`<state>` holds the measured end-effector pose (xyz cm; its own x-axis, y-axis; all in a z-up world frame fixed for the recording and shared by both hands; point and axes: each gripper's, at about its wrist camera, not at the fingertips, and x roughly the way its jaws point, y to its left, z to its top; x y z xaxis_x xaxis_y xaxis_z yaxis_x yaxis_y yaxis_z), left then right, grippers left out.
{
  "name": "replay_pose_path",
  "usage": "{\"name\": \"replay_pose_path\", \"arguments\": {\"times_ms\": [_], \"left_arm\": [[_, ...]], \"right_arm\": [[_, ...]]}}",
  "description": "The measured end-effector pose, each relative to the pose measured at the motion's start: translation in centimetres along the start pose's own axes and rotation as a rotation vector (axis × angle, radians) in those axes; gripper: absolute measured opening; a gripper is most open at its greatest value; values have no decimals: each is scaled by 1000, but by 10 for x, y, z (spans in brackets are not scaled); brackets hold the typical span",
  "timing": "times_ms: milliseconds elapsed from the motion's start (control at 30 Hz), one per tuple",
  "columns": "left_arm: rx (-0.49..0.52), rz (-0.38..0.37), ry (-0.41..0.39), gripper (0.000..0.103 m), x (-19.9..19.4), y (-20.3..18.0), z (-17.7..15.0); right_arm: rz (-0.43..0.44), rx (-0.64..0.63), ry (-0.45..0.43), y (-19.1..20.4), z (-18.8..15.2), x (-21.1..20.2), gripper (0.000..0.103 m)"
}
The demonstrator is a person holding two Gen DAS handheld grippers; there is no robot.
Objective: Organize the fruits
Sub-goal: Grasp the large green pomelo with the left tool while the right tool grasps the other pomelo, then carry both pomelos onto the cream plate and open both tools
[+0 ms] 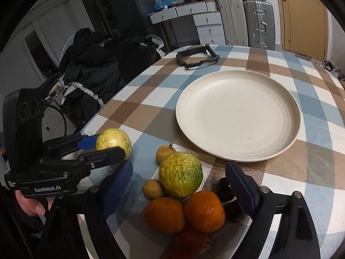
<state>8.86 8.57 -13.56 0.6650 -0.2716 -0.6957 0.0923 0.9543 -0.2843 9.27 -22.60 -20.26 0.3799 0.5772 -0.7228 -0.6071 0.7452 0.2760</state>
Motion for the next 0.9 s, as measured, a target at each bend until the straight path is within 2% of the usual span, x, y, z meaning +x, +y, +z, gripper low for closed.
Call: {"name": "replay_pose_path", "arguments": {"times_ms": [167, 300, 400, 433, 467, 633, 900], "left_arm": [[-7, 8, -4, 47, 3, 4, 2], [-10, 11, -1, 47, 4, 4, 2], [-13, 10, -2, 47, 4, 5, 3], [-13, 11, -2, 47, 4, 6, 3], [-13, 13, -3, 47, 4, 5, 2], [-20, 22, -9, 47, 2, 8, 3], [-12, 37, -32, 47, -3, 1, 10]], "right_arm": [[-6, -9, 29, -1, 0, 6, 80], [-15, -27, 38, 1, 0, 8, 76], [-20, -42, 45, 4, -1, 9, 64], [-16, -49, 52, 5, -1, 10, 52], [-22, -55, 57, 5, -1, 11, 48], [-30, -55, 46, 5, -1, 10, 46], [5, -10, -59, 0, 1, -13, 46]]}}
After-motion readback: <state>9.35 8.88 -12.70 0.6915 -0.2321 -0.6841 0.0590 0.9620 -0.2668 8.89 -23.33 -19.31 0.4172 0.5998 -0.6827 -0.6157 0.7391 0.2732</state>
